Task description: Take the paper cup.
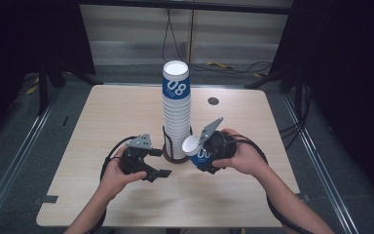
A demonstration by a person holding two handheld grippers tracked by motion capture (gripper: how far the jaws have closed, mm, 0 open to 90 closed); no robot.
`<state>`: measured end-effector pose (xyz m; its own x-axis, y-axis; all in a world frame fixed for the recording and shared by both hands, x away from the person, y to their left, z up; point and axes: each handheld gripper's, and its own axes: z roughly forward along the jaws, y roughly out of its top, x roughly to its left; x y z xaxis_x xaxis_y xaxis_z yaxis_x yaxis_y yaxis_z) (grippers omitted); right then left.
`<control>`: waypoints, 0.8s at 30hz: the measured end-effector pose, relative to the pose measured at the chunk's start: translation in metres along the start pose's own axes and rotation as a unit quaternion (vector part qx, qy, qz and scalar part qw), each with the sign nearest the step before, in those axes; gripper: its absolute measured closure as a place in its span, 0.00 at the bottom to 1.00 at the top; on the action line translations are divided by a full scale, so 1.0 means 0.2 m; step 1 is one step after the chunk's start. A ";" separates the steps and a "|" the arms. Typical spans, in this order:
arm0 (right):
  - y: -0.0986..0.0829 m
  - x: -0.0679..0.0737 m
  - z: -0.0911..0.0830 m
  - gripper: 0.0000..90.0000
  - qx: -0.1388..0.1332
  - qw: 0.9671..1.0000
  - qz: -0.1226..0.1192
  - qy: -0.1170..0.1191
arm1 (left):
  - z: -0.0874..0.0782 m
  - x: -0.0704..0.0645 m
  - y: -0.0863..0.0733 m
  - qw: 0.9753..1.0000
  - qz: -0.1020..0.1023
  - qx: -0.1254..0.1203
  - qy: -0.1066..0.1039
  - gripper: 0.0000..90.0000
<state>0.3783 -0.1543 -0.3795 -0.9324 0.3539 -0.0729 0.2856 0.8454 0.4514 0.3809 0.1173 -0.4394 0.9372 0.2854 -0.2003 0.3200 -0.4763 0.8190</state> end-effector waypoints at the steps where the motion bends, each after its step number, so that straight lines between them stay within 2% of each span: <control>1: 0.00 0.00 0.01 0.23 0.003 1.000 0.000 -0.001 | -0.01 0.00 0.00 1.000 0.001 0.001 0.001 0.18; 5: 0.02 0.01 0.03 0.23 0.013 1.000 -0.010 0.001 | -0.03 -0.02 -0.01 1.000 -0.001 -0.006 0.003 0.18; 8: 0.03 0.03 0.04 0.23 0.020 1.000 -0.008 0.002 | -0.04 -0.03 -0.01 1.000 0.001 -0.006 0.008 0.18; 9: 0.03 0.03 0.04 0.23 0.019 1.000 -0.017 0.002 | -0.04 -0.04 -0.01 1.000 0.002 -0.006 0.007 0.18; 11: 0.03 0.05 0.05 0.23 0.028 0.999 -0.015 0.003 | -0.04 -0.05 -0.01 1.000 0.007 -0.002 0.007 0.17; 12: 0.03 0.05 0.05 0.23 0.028 0.999 -0.022 0.003 | -0.04 -0.05 -0.01 1.000 0.006 -0.003 0.007 0.18; 18: 0.05 0.06 0.06 0.23 0.044 0.998 -0.034 0.009 | -0.05 -0.04 -0.01 1.000 0.005 -0.006 0.002 0.18; 21: 0.05 0.05 0.08 0.23 0.048 0.998 -0.039 0.013 | -0.05 -0.03 -0.01 1.000 -0.003 -0.010 0.006 0.18; 24: 0.05 0.05 0.10 0.23 0.048 0.998 -0.041 0.017 | -0.04 -0.04 -0.01 1.000 0.000 -0.009 0.001 0.17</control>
<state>0.3764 -0.1335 -0.3929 -0.9597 0.2706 -0.0754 0.2271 0.9055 0.3586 0.3719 0.1229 -0.4360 0.9368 0.2871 -0.2000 0.3180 -0.4602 0.8289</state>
